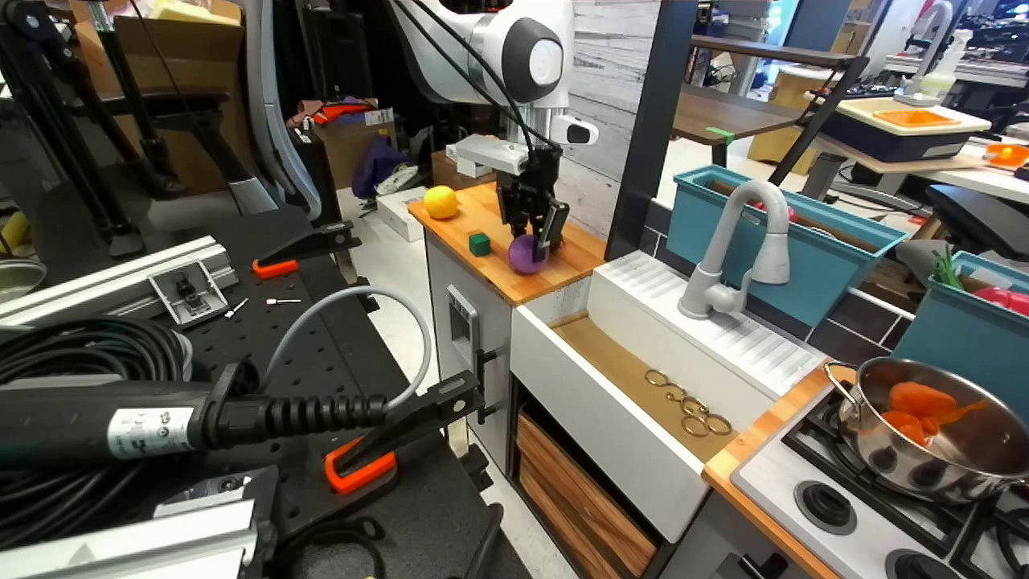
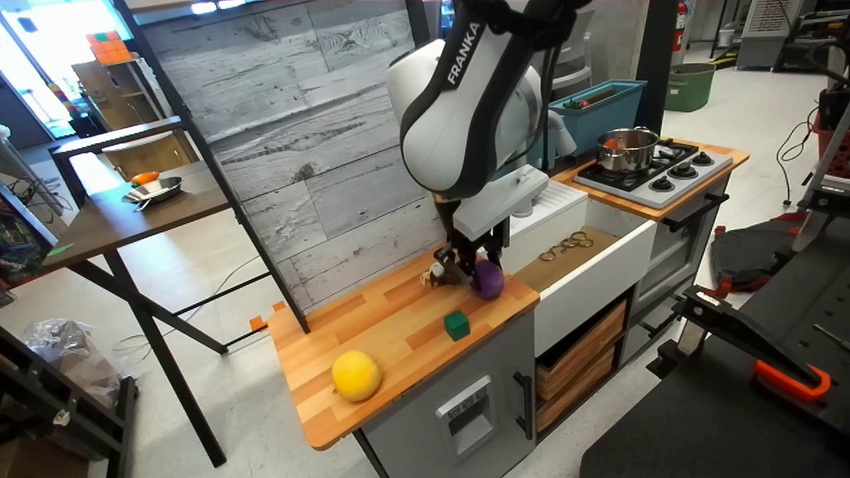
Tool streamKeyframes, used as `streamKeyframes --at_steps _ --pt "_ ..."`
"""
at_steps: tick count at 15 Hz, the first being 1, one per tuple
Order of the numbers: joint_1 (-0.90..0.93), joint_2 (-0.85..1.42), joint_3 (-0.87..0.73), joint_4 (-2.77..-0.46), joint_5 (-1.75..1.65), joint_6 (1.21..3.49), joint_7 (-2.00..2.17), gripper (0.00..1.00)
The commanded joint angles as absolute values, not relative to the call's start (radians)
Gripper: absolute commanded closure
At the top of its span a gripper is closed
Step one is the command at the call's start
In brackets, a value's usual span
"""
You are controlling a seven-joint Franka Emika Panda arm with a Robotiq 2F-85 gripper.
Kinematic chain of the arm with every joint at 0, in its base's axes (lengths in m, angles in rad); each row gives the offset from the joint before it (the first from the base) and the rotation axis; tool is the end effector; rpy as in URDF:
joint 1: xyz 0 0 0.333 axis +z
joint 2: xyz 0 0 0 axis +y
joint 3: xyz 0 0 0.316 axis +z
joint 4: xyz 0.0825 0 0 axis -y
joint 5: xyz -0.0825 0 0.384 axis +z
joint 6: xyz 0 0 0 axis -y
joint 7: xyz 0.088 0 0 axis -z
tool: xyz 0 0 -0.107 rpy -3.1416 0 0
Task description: Pick up the purple toy and move it slightly to the left.
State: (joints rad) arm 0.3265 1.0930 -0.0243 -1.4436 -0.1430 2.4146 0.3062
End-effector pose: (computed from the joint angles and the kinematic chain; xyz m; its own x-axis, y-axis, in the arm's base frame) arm 0.6481 0.2035 0.0194 0.9893 0.1136 -0.0914 0.1254 -0.9827 0.1363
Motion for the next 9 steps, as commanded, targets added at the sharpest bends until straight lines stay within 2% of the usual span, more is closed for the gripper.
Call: streamKeyframes --at_steps 1,3,5,9 --pt "0.336 1.09 -0.008 -1.399 -0.116 2.379 0.312 0.83" --pt "0.33 1.072 0.02 -1.39 -0.09 2.376 0.307 0.88" --pt "0.324 1.035 0.061 -1.395 -0.055 2.369 0.296 0.97" --pt "0.333 1.028 0.099 -1.349 -0.016 2.354 0.297 0.95"
